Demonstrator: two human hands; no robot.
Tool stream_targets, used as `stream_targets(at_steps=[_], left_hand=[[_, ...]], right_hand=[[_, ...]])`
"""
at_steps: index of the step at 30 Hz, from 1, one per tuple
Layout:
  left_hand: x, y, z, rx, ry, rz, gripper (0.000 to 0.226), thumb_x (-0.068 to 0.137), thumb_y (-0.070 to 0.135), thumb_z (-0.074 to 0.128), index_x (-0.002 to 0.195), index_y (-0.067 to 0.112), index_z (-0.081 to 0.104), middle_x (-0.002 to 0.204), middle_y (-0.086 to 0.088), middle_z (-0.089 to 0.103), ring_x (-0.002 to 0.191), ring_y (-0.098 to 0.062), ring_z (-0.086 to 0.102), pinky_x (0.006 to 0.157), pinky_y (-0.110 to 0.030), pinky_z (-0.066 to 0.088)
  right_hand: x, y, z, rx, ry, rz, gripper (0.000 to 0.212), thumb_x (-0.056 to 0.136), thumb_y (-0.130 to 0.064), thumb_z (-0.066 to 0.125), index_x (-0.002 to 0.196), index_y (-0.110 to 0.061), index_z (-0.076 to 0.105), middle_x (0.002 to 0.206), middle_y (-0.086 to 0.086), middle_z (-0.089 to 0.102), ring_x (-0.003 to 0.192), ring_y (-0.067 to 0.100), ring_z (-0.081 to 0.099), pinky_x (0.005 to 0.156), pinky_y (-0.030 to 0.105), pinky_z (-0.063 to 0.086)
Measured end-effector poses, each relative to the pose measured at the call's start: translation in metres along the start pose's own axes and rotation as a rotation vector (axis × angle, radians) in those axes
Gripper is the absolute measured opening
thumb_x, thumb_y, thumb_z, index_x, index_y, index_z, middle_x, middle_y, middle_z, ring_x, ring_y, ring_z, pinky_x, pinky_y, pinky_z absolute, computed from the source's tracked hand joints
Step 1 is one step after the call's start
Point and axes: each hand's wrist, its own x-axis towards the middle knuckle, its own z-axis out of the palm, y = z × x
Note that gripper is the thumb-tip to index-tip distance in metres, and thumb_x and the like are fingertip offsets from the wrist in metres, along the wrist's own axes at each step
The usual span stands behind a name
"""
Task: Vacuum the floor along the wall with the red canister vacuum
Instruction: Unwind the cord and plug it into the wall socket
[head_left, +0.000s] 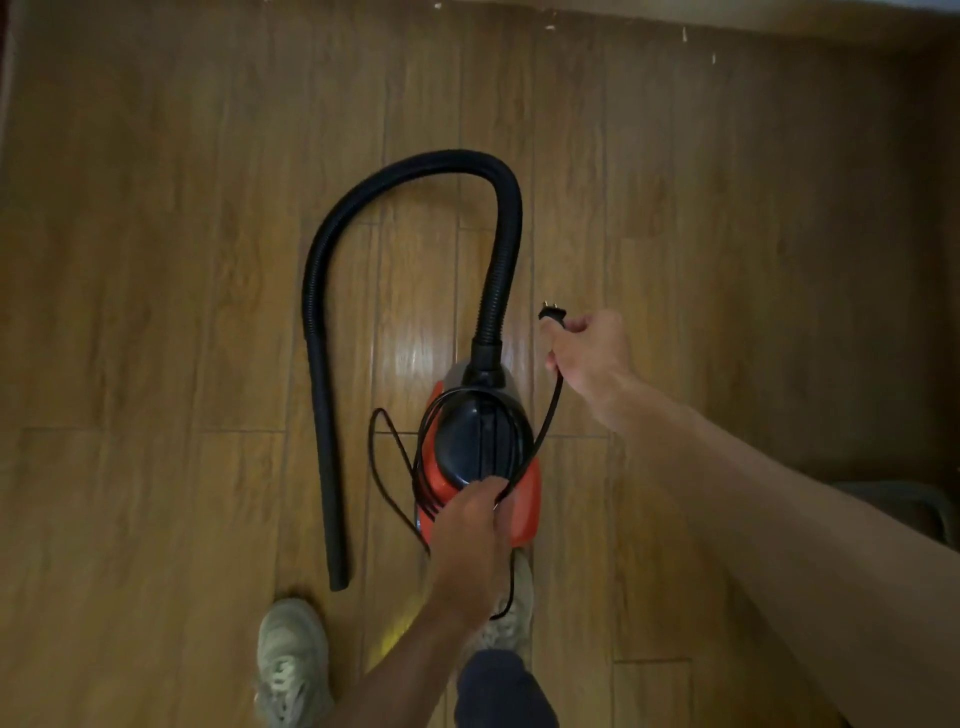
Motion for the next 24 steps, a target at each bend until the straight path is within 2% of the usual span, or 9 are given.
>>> stream_targets(at_steps=[4, 7, 10, 13, 16, 21, 24], left_hand=[[-0.013, -0.01, -0.026, 0.01, -0.07, 0.044, 0.016, 0.1, 0.021, 0.054, 0.098, 0.017, 0.069, 0.087, 0.008, 0.067, 0.079, -0.006, 0.061, 0.069, -0.028, 0.051], [-0.02, -0.017, -0.05, 0.018, -0.103, 0.122, 0.022, 0.102, 0.031, 0.049, 0.101, 0.022, 0.07, 0.088, 0.015, 0.066, 0.081, -0.002, 0.061, 0.07, -0.021, 0.048], [-0.025, -0.023, -0.076, 0.025, -0.126, 0.192, 0.021, 0.102, 0.034, 0.049, 0.101, 0.026, 0.069, 0.084, 0.02, 0.062, 0.075, 0.002, 0.058, 0.064, -0.014, 0.042], [-0.032, -0.023, -0.1, 0.053, -0.132, 0.289, 0.031, 0.101, 0.039, 0.045, 0.1, 0.021, 0.07, 0.083, 0.013, 0.066, 0.074, -0.003, 0.058, 0.063, -0.013, 0.042], [-0.04, -0.021, -0.126, 0.054, -0.146, 0.376, 0.035, 0.099, 0.042, 0.043, 0.098, 0.021, 0.071, 0.08, 0.011, 0.066, 0.072, -0.004, 0.057, 0.063, -0.013, 0.04], [-0.057, -0.02, -0.172, 0.104, -0.24, 0.497, 0.026, 0.101, 0.039, 0.045, 0.101, 0.028, 0.068, 0.083, 0.013, 0.064, 0.074, -0.003, 0.059, 0.064, -0.031, 0.05], [-0.073, -0.001, -0.195, 0.136, -0.258, 0.56, 0.02, 0.1, 0.039, 0.049, 0.097, 0.029, 0.066, 0.077, 0.014, 0.059, 0.069, -0.002, 0.055, 0.061, -0.029, 0.048]], right_hand=[[-0.028, 0.007, 0.0, 0.128, 0.129, 0.071, 0.019, 0.096, -0.027, 0.065, 0.084, -0.017, 0.056, 0.08, 0.013, 0.07, 0.072, 0.027, 0.068, 0.07, 0.04, 0.057], [-0.052, 0.009, 0.0, 0.172, 0.239, 0.066, 0.022, 0.092, -0.026, 0.065, 0.078, -0.018, 0.051, 0.09, 0.02, 0.073, 0.082, 0.034, 0.071, 0.074, 0.046, 0.058], [-0.075, 0.006, 0.002, 0.204, 0.327, 0.046, 0.025, 0.089, -0.029, 0.067, 0.072, -0.016, 0.053, 0.085, 0.021, 0.073, 0.079, 0.035, 0.072, 0.074, 0.051, 0.06], [-0.098, 0.002, 0.003, 0.226, 0.436, 0.043, 0.029, 0.086, -0.033, 0.068, 0.066, -0.016, 0.055, 0.075, 0.017, 0.072, 0.072, 0.033, 0.072, 0.068, 0.049, 0.06], [-0.128, -0.002, 0.003, 0.265, 0.526, 0.095, 0.028, 0.086, -0.036, 0.069, 0.073, -0.012, 0.063, 0.074, 0.011, 0.073, 0.071, 0.028, 0.072, 0.065, 0.043, 0.061], [-0.19, -0.009, -0.006, 0.393, 0.66, 0.143, 0.028, 0.087, -0.035, 0.068, 0.071, -0.012, 0.064, 0.072, 0.01, 0.073, 0.068, 0.028, 0.071, 0.059, 0.034, 0.055], [-0.231, -0.014, -0.02, 0.461, 0.732, 0.166, 0.029, 0.087, -0.038, 0.069, 0.074, -0.012, 0.066, 0.074, 0.01, 0.074, 0.065, 0.023, 0.068, 0.06, 0.035, 0.054]])
